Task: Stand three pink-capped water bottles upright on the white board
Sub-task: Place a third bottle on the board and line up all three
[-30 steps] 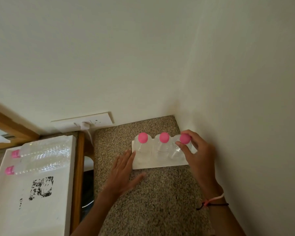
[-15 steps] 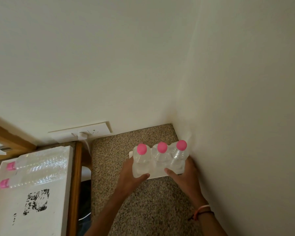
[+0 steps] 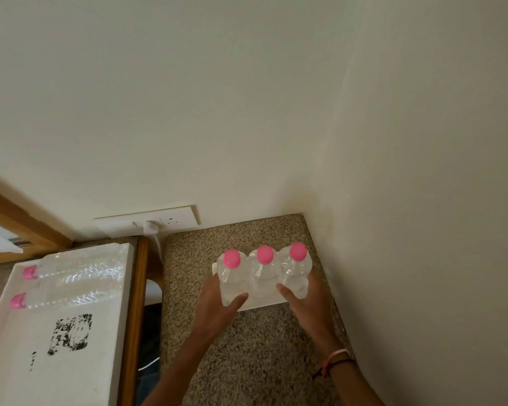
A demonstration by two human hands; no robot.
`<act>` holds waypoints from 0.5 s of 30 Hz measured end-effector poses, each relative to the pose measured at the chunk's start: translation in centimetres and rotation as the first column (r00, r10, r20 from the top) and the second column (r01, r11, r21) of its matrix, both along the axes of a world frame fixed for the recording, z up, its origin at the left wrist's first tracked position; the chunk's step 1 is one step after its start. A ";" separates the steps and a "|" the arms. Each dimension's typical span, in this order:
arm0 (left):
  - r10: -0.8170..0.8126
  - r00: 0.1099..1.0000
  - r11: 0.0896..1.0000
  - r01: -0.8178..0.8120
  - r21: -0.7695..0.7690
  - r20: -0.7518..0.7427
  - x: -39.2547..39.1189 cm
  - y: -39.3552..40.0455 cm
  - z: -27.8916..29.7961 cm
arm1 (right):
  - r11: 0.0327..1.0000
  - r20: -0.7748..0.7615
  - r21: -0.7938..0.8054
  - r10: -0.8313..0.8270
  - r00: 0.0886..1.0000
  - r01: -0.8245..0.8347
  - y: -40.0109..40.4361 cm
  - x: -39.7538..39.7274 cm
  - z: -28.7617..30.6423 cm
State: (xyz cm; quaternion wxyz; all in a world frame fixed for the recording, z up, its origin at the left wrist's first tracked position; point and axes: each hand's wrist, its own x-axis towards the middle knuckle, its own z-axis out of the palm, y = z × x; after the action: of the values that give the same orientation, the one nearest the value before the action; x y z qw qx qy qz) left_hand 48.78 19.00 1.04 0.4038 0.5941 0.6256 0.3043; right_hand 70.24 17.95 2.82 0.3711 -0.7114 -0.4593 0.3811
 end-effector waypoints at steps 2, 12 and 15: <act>0.058 0.998 0.998 -0.058 -0.007 -0.012 -0.8 -0.3 0.0 | 1.000 0.016 0.006 0.015 1.000 -0.015 0.0 -0.9 -0.2; 0.139 0.990 0.988 -0.140 -0.062 -0.017 -4.9 -1.9 0.2 | 0.990 0.093 0.078 0.108 0.990 -0.115 0.0 -5.2 -0.4; 0.150 0.989 0.986 -0.151 -0.076 -0.015 -5.0 -2.2 0.7 | 0.989 0.111 0.076 0.116 0.987 -0.125 -0.2 -5.5 -0.5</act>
State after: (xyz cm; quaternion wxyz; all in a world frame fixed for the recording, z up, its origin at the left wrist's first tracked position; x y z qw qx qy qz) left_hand 43.74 16.80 1.76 0.3991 0.5306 0.6819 0.3069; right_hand 64.72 17.79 2.35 0.3517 -0.6855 -0.5360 0.3452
